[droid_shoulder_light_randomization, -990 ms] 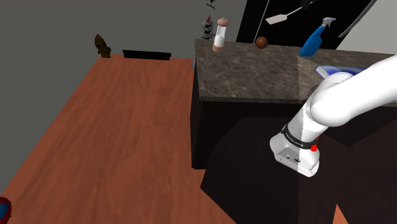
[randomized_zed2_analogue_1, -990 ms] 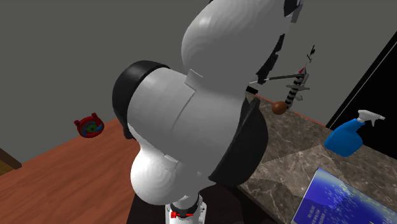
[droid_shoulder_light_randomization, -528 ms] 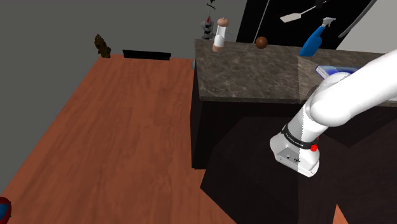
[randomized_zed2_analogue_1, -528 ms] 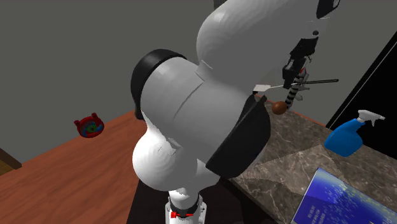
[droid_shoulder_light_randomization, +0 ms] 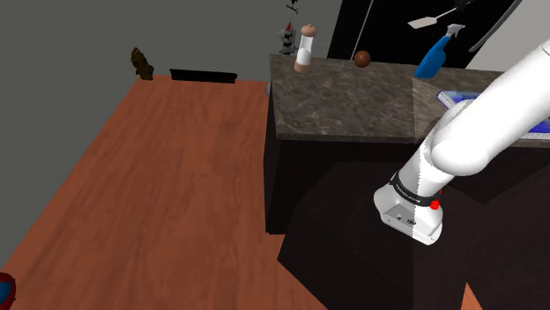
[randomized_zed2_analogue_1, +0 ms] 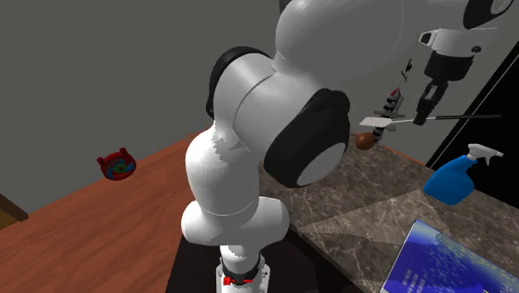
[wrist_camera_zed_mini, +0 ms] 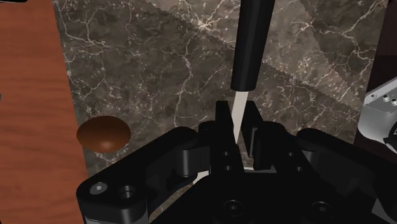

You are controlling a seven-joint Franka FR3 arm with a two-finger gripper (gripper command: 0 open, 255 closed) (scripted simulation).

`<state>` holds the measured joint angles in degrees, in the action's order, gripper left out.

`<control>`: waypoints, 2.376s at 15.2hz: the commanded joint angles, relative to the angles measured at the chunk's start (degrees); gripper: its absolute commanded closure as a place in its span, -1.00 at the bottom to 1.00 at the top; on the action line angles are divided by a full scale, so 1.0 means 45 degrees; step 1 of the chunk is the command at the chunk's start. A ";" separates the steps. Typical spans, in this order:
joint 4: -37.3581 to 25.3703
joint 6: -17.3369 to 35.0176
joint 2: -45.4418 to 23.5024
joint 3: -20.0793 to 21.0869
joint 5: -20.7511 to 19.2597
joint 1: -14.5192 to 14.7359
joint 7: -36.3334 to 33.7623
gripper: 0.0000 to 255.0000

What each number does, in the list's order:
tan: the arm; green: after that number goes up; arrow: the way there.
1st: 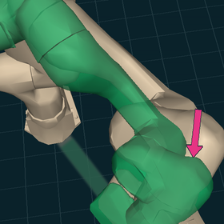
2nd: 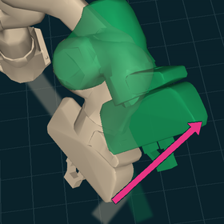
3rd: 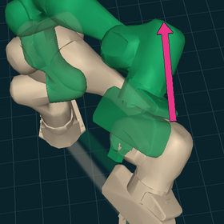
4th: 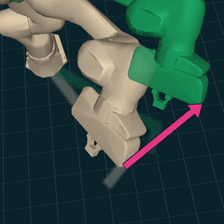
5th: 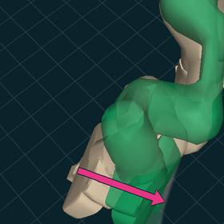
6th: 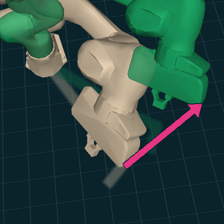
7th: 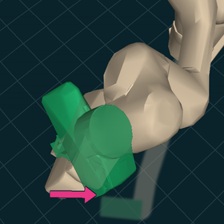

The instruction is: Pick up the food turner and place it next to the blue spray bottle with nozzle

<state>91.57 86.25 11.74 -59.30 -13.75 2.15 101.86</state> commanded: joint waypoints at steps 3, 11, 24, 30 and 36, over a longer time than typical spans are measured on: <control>-0.1678 0.0191 -0.3607 -0.2935 0.3258 -0.0456 0.3290 1.00; -0.1643 0.0836 -0.5205 -0.2763 0.4817 -0.2145 0.4689 1.00; 0.1154 0.3265 -0.4326 -0.2992 0.3982 -0.1051 0.4083 1.00; 0.2194 0.4294 -0.4311 -0.2973 0.3980 -0.0960 0.4046 1.00; 0.3105 0.5283 -0.4543 -0.2863 0.4234 -0.1070 0.4185 1.00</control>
<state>105.02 109.42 -8.53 -72.27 5.10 -2.58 120.59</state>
